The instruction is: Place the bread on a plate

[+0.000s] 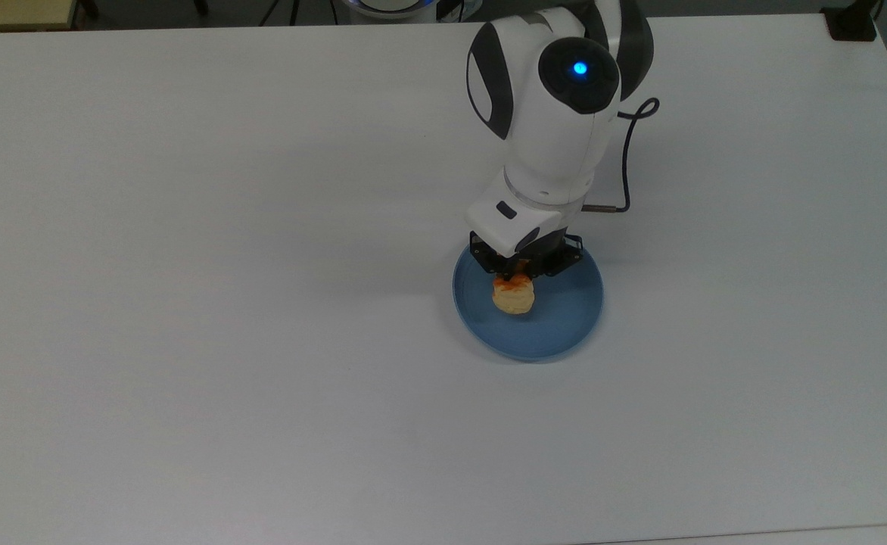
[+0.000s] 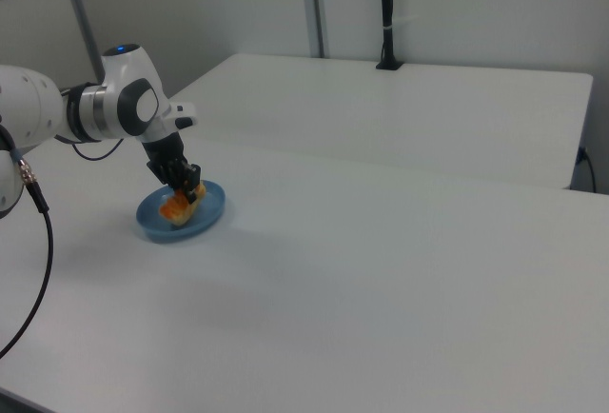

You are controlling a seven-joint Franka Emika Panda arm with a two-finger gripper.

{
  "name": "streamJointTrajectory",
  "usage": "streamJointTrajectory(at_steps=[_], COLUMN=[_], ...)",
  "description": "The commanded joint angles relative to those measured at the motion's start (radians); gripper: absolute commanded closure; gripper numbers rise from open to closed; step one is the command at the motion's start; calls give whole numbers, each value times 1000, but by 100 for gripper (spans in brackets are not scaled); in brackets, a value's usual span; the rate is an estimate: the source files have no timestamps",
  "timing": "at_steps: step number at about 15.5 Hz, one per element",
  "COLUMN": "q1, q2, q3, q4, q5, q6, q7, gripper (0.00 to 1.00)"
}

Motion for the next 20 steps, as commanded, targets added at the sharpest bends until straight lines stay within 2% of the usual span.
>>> streamJointTrajectory(at_steps=[1, 4, 8, 11, 13, 15, 18, 20], q1=[15, 14, -6, -15, -90, -164, -243, -306], q2=[6, -8, -120, -166, -262, -354, -448, -497], q3=[-8, -8, -7, -1, 40, 65, 65, 55], q4=[16, 16, -9, -12, -68, -119, -124, -125], q5=[-31, -35, -34, -35, -34, -18, 15, 46], q6=[27, 18, -75, -146, -207, -282, -454, -496], q7=[76, 77, 74, 73, 62, -19, -213, -310], gripper=[0, 0, 0, 0, 0, 0, 0, 0])
